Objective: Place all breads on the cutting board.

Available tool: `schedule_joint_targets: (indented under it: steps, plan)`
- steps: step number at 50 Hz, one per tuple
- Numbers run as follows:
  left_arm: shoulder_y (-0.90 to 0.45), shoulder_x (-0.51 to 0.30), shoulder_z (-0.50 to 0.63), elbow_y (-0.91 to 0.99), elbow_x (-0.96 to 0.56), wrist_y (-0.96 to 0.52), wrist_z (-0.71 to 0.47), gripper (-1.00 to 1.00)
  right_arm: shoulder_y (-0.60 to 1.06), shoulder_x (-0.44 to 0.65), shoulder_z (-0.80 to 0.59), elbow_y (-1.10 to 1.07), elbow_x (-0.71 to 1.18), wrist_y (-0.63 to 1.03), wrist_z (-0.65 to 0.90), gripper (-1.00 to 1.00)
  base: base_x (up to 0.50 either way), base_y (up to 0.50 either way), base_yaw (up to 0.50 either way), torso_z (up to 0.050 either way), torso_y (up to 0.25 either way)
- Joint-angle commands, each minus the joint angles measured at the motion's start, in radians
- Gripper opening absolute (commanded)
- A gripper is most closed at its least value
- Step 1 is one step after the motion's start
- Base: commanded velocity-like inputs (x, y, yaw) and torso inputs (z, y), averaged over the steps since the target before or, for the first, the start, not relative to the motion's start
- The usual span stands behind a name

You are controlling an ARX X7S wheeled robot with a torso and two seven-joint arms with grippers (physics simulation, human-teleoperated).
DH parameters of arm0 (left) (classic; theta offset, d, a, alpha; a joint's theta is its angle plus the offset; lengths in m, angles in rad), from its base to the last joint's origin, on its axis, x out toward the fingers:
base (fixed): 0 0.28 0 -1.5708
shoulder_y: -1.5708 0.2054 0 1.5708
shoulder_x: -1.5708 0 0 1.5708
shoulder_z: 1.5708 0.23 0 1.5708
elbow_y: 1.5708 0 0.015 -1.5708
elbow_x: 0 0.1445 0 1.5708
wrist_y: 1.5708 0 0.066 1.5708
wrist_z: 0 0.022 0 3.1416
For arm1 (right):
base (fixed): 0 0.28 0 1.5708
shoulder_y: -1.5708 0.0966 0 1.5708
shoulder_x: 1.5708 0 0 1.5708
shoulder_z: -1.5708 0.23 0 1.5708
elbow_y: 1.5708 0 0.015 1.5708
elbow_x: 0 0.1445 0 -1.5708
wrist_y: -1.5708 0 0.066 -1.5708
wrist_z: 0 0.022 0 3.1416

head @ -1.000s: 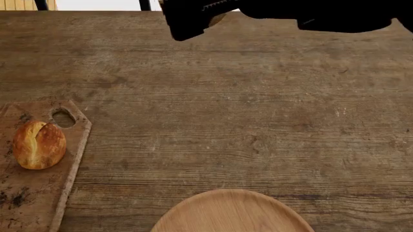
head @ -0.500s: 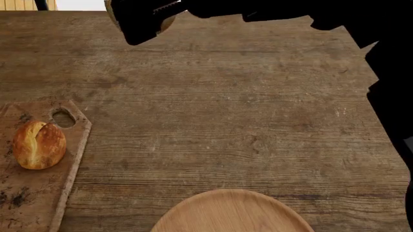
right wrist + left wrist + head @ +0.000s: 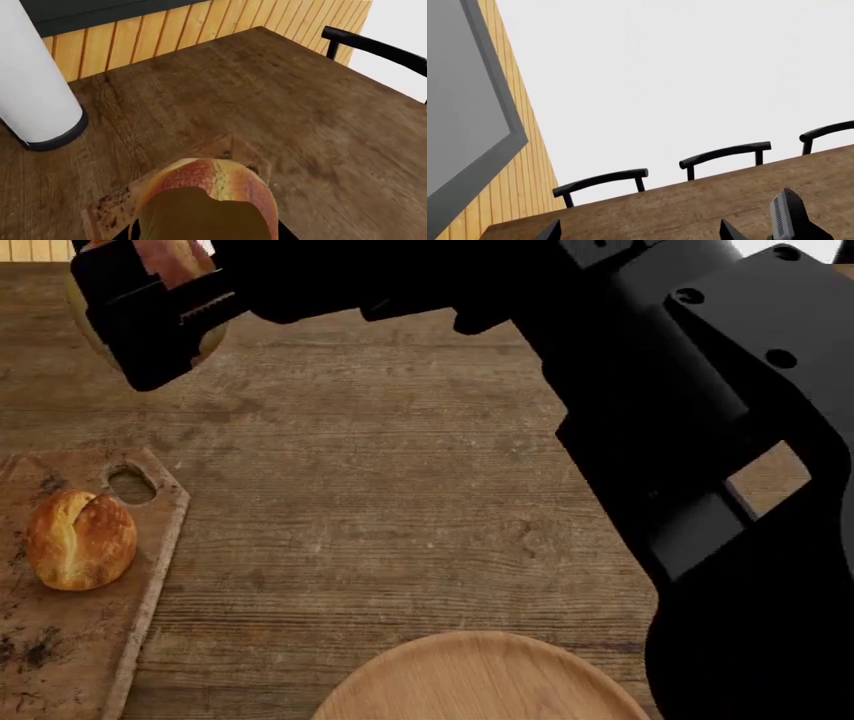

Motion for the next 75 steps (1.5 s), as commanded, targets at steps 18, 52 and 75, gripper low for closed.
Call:
schedule_joint_targets:
  steps: [18, 52, 75]
  plan:
    - [-0.001, -0.023, 0.002, 0.011, -0.075, 0.0, -0.072, 1.0, -0.037, -0.047, -0.191, -0.173, 0.302, -0.185, 0.071, -1.0, 0.0, 0.03, 0.0, 0.0, 0.0]
    - [-0.001, 0.0, -0.021, 0.017, 0.023, 0.0, 0.019, 1.0, 0.049, -0.047, -0.2, -0.238, 0.436, -0.246, 0.105, -1.0, 0.0, 0.03, -0.01, 0.0, 0.0]
    - [-0.001, 0.005, -0.028, 0.013, 0.104, 0.0, 0.098, 1.0, 0.01, -0.047, -0.196, -0.288, 0.396, -0.23, 0.121, -1.0, 0.0, 0.03, -0.01, 0.0, -0.083]
